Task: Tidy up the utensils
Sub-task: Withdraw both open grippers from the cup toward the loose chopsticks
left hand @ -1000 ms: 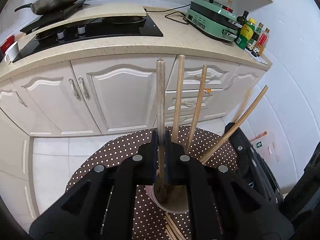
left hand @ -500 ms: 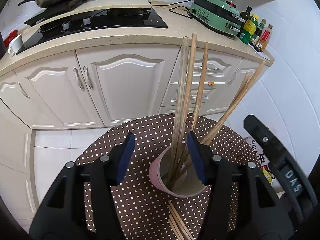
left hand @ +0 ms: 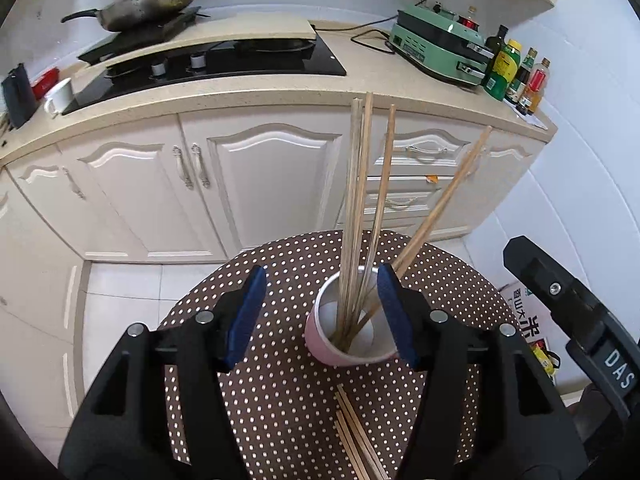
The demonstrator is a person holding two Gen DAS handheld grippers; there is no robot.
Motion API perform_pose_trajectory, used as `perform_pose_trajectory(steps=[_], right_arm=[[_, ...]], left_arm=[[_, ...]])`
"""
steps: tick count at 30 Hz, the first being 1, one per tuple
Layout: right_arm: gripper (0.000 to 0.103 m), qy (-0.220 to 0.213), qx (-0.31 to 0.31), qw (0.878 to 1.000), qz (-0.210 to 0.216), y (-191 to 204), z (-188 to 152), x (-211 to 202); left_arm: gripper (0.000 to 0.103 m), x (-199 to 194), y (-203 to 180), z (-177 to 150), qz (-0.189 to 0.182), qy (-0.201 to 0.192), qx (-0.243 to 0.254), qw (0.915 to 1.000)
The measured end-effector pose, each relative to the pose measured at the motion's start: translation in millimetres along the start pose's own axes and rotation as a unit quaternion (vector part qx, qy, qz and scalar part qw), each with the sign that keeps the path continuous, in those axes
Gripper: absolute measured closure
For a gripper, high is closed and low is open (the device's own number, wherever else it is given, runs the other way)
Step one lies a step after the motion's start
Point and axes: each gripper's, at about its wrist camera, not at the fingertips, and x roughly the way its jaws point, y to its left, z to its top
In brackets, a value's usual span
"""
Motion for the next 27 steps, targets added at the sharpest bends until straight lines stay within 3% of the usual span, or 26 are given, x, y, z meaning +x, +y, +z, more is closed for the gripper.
perform_pose_trajectory(steps=[3,10,16,27], right_arm=[[0.023,0.012,-0.012,1.000,0.012,-5.4,-1.2,-11.3],[0.014,0.033,-0.037,0.998,0.041,-26.6,-10.4,-40.0],[0.009,0.069,-0.063,0.995,0.034,-40.6,-26.0,-60.9],[0.008,0.166,-0.065,0.984,0.008,-57.5,-77.8,-60.8]], left_arm=[[0.044,-13.0,-4.0,-13.7,0.024,-0.003,-0.009,0.9997],[0.043,-47.4,-18.0,-50.9,0.065,-0.017,-0.044,0.9968],[0.037,-74.8,-31.7,-81.7,0.083,-0.024,-0.072,0.9937],[0.036,-84.3,-36.4,-147.0,0.108,0.034,-0.119,0.9865]])
